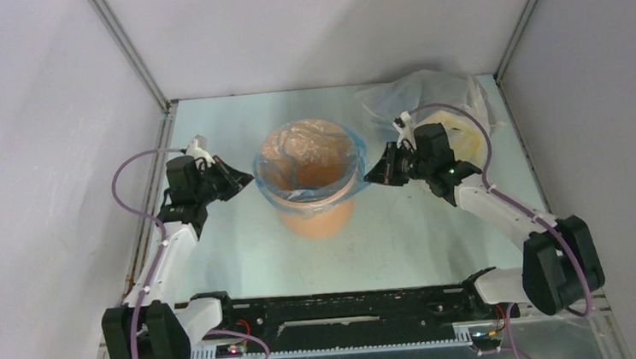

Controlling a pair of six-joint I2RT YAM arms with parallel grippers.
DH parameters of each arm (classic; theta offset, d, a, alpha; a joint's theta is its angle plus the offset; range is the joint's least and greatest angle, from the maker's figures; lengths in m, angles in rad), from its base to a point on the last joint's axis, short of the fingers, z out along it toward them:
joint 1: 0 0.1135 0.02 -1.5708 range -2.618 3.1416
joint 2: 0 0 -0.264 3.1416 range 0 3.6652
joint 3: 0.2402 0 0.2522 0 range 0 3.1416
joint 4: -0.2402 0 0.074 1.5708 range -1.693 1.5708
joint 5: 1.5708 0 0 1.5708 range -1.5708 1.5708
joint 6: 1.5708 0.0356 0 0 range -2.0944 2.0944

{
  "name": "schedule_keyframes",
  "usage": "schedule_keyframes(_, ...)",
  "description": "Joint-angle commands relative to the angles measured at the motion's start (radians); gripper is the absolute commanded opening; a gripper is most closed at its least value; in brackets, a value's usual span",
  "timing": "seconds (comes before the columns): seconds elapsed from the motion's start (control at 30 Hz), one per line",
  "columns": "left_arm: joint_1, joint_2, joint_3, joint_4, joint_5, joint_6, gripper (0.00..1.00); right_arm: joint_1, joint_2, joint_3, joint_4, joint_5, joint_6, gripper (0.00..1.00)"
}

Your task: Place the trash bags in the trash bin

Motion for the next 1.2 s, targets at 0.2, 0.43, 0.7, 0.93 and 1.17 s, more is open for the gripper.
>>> schedule_keyframes(0.2,-0.004,0.060,-0.009,0.060,-0.072,0.006,0.00,-0.002,0.113,-0.024,0.118,0.008,-0.026,0.01)
schedule_keyframes(0.43,-0.001,0.010,-0.045,0.086,-0.082,-0.019,0.00,-0.001,0.078,-0.025,0.099,-0.005,-0.050,0.21)
schedule_keyframes(0.7,0.009,-0.254,-0.130,0.086,-0.101,-0.110,0.20,-0.001,-0.017,-0.025,0.023,0.009,-0.091,0.33)
schedule_keyframes(0.93,0.009,-0.368,-0.165,0.051,0.041,-0.161,0.52,0.003,-0.121,-0.063,-0.003,-0.009,-0.115,0.61)
schedule_keyframes(1.17,0.009,-0.362,-0.212,0.077,0.134,-0.249,0.53,0.006,-0.131,-0.092,0.045,-0.040,-0.053,0.55)
